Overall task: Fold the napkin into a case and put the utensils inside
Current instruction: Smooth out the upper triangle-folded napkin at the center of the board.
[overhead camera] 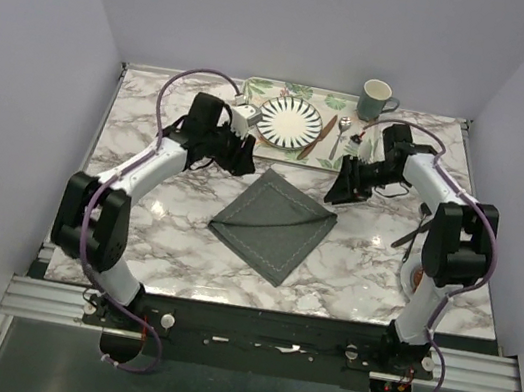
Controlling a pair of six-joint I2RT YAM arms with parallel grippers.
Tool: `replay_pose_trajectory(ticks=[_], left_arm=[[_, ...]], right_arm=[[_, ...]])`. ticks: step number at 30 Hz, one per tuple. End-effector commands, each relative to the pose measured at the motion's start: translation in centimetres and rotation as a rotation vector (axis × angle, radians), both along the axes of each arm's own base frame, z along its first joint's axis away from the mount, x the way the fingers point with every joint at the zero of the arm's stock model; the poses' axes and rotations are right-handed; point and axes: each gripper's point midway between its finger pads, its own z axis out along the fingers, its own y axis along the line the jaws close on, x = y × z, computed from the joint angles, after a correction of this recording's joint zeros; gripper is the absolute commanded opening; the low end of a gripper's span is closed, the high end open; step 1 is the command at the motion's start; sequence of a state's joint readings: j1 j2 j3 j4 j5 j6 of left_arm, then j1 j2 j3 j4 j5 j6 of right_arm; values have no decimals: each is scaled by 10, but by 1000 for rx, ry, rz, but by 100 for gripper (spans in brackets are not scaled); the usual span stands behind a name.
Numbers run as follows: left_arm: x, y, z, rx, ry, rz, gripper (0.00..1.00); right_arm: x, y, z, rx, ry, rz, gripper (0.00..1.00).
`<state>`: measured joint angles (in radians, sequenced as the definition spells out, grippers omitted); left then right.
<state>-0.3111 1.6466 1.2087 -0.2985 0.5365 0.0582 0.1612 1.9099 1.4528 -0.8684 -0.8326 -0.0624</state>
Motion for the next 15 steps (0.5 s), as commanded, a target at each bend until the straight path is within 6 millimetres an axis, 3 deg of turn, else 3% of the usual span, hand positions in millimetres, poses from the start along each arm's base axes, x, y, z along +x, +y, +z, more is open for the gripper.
replay_pose_trajectory(ticks=[1,5,8,15], left_arm=[[-70,-21,10,-194,200,-59,56],[-109,-30,2,-338,344,-40,57],[-122,-33,-5,-396,433,-12,59],[-126,-31,-48,-369,571,60,61]], right_arm=[[-14,20,15,81,2,71,49],[-19,48,10,120,40,116,47],[-19,60,1,149,95,125,47],[-5,66,-29,156,161,124,47]])
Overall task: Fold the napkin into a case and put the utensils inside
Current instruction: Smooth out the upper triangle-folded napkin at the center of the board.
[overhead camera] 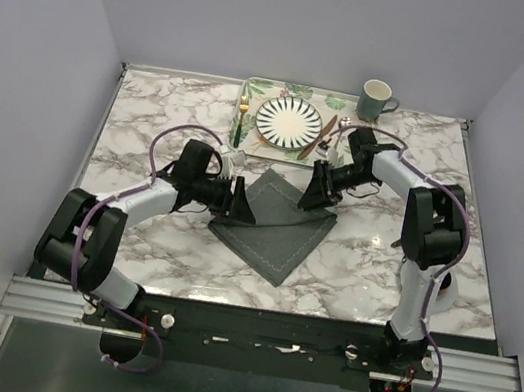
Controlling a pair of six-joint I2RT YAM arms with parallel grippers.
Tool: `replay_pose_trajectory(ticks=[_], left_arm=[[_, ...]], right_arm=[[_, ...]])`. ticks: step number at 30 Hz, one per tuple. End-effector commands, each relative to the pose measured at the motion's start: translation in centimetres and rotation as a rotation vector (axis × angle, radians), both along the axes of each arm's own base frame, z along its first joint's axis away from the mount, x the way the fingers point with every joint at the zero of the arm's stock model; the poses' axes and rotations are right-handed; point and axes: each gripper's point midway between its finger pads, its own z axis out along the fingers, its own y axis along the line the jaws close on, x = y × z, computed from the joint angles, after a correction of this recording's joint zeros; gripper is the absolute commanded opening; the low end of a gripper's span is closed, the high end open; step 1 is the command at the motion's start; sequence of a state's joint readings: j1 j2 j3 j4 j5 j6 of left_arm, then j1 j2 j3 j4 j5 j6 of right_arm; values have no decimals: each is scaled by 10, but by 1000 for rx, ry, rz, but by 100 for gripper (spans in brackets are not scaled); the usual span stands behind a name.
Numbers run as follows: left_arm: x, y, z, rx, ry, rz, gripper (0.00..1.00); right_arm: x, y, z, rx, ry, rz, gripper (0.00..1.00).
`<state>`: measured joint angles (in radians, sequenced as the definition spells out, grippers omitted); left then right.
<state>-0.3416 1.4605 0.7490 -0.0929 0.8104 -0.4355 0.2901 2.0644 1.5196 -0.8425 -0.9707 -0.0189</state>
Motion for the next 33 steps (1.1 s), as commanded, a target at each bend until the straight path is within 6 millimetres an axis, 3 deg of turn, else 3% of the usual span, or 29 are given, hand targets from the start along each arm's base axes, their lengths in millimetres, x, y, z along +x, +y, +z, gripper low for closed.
replay_pose_trajectory(ticks=[1,7,15,19,22,23,25,26,28,30,33], left_arm=[[5,-5,-12,-40,83,24,61],[12,13,-49,-23,174,63,60],[10,29,-83,-31,295,75,60],[13,38,-86,-27,294,78,60],[18,37,-66,-51,211,-5,63],[20,37,-51,-49,149,-56,65],[22,32,-27,-94,114,-93,66],[27,31,-7,-106,62,-102,67],[31,26,12,-127,38,-83,68],[28,12,34,-163,3,-72,74],[27,-9,40,-205,-34,-45,83]], right_arm=[[13,4,-15,35,41,-7,47],[22,-10,-51,1,100,-41,47],[1,-16,-73,-6,179,-52,47],[-4,-14,-70,8,193,-73,47],[-4,-12,-42,54,157,-80,50],[-3,-10,-29,69,144,-91,53],[1,-4,14,143,52,-91,67],[0,-3,25,155,56,-108,71],[1,1,52,182,-13,-108,82],[-6,8,59,187,1,-105,88],[-16,24,56,196,41,-76,97]])
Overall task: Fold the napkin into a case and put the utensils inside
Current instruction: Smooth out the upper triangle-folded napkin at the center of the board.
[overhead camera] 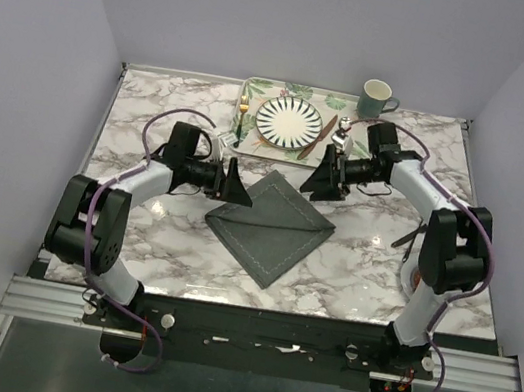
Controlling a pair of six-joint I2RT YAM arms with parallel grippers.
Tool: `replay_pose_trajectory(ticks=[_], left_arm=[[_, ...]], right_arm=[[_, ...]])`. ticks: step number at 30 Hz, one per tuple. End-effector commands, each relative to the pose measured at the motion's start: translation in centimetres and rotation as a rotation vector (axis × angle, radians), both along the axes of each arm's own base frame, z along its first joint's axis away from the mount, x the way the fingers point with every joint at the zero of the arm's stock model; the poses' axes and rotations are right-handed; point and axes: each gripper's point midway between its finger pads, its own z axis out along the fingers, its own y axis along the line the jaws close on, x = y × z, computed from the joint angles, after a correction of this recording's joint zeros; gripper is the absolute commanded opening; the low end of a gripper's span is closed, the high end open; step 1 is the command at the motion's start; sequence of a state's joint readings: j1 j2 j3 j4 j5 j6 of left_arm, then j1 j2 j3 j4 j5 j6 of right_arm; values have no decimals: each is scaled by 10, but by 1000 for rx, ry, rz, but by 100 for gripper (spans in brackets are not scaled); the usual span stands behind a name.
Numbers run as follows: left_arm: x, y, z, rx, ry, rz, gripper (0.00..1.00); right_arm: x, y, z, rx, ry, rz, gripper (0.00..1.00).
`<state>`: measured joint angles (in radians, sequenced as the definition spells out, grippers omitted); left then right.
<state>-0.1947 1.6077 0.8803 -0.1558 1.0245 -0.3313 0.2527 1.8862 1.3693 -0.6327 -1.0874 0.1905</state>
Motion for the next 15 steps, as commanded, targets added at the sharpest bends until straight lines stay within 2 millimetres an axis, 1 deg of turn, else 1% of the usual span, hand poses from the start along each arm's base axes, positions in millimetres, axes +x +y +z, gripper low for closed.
replay_pose_trajectory(ticks=[1,2,4,5,6,7,8,9,10,11,12,13,14,15], left_arm=[[-4,-34,27,-99,-11,41,85],[-1,-39,21,-113,-16,45,89],[1,-46,15,-130,31,63,94],[7,-49,7,-133,41,74,94],[9,-49,3,-135,51,83,94],[11,-49,-4,-130,69,96,94],[13,-48,-18,-117,100,104,93],[13,-45,-26,-110,120,110,93],[15,-41,-33,-106,140,123,92],[12,-35,-49,-91,182,136,92],[10,-32,-56,-87,200,137,92],[8,-27,-64,-81,222,143,91],[7,-18,-77,-70,262,164,91],[3,-16,-82,-71,277,155,91]], right_arm=[[-15,30,3,48,58,47,99],[-16,35,-3,48,94,56,99],[-18,47,-7,58,114,83,99],[-18,50,-9,62,138,85,99],[-18,53,-21,55,171,90,99],[-15,54,-26,54,179,89,99],[-15,53,-34,47,183,92,99],[-13,50,-51,33,216,84,99],[-15,45,-62,24,244,76,99],[-15,41,-72,17,259,72,99],[-12,33,-80,16,278,51,99],[-15,27,-94,2,325,41,99],[-16,20,-104,-14,327,36,99],[-13,11,-111,-23,341,15,99]])
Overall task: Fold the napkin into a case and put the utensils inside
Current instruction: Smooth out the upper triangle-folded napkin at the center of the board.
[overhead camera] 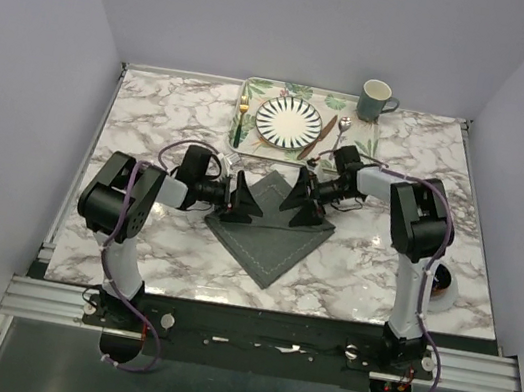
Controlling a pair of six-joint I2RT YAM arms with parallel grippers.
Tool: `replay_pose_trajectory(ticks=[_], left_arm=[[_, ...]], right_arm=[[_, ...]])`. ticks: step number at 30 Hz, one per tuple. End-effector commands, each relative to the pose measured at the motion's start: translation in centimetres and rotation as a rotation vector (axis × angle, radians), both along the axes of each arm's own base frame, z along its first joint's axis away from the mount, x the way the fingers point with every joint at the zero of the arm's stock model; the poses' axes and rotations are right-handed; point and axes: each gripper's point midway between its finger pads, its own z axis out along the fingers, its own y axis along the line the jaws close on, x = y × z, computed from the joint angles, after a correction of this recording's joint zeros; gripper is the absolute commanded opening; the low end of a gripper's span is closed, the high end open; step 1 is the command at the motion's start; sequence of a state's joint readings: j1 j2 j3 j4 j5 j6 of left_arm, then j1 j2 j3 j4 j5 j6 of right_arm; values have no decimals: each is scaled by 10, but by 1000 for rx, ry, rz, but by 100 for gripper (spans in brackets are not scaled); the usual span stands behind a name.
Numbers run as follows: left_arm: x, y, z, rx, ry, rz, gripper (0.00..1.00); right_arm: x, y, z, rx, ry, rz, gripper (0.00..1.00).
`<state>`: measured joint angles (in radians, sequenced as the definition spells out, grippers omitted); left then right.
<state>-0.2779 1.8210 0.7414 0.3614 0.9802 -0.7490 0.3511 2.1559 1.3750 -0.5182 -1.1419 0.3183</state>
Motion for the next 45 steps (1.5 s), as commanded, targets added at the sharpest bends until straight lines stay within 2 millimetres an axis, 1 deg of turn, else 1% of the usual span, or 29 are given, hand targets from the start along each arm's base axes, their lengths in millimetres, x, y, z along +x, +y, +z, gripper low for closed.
replay_pose_trajectory(ticks=[1,2,5,10,13,14,15,16,17,19,20,22,23,24,25,26,27,28,29,30,31,32,34,35,39,40,41,44,45], left_arm=[[-2,21,-32,10,79,45,91],[-5,25,-41,17,109,48,91],[-9,26,-48,14,136,39,91],[-11,27,-44,6,138,49,89],[-22,28,-40,-7,158,66,85],[-27,28,-34,-12,152,70,83],[-29,27,-30,-15,139,66,82],[-33,23,-23,-20,116,47,81],[-31,20,-7,-33,65,35,79],[-27,19,5,-20,0,25,77],[-25,18,19,-17,-25,21,74],[-21,20,27,15,-109,2,70],[-14,19,46,21,-199,-11,65],[-19,22,46,63,-190,-28,62],[-10,29,44,137,-311,-49,59],[-3,34,47,194,-367,-49,49],[2,37,52,247,-382,-63,45],[11,45,46,328,-472,-92,42],[7,50,36,377,-436,-122,38],[17,50,40,403,-478,-137,36],[19,51,36,426,-482,-154,35],[22,55,25,465,-489,-183,34],[22,53,20,495,-474,-217,33],[21,54,9,521,-454,-240,31],[7,51,-12,597,-454,-356,27],[3,50,-16,605,-448,-379,27],[-4,47,-21,614,-436,-411,24],[-20,50,-29,643,-407,-470,21],[-31,52,-33,649,-385,-496,18]], right_arm=[[0,-33,-40,-34,93,-48,99],[-2,-37,-45,-42,88,-45,99],[-7,-41,-53,-43,125,-41,98],[-7,-40,-49,-32,128,-34,94],[-4,-40,-39,-23,103,-23,90],[-3,-40,-36,-20,81,-11,88],[0,-40,-28,-19,49,-6,87],[0,-41,-22,-28,43,-2,83],[5,-42,-16,-31,-10,11,81],[5,-43,2,-36,-47,24,75],[8,-45,7,-51,-77,29,73],[6,-50,16,-84,-129,43,66],[6,-55,13,-131,-157,50,65],[4,-59,12,-162,-166,53,63],[1,-64,9,-207,-164,55,57],[1,-74,5,-281,-191,52,55],[-6,-80,-1,-310,-177,54,53],[-8,-84,-4,-332,-181,56,51],[-9,-90,-7,-378,-195,53,50],[-13,-93,-10,-392,-188,54,49],[-17,-95,-13,-401,-177,56,46],[-18,-97,-16,-417,-169,54,45],[-18,-99,-23,-433,-162,55,41],[-16,-101,-26,-452,-160,50,41],[-5,-108,-44,-525,-165,53,36],[-4,-111,-52,-547,-152,58,33],[-3,-114,-57,-574,-150,57,32],[-1,-118,-65,-602,-136,68,30],[1,-118,-66,-607,-142,70,29]])
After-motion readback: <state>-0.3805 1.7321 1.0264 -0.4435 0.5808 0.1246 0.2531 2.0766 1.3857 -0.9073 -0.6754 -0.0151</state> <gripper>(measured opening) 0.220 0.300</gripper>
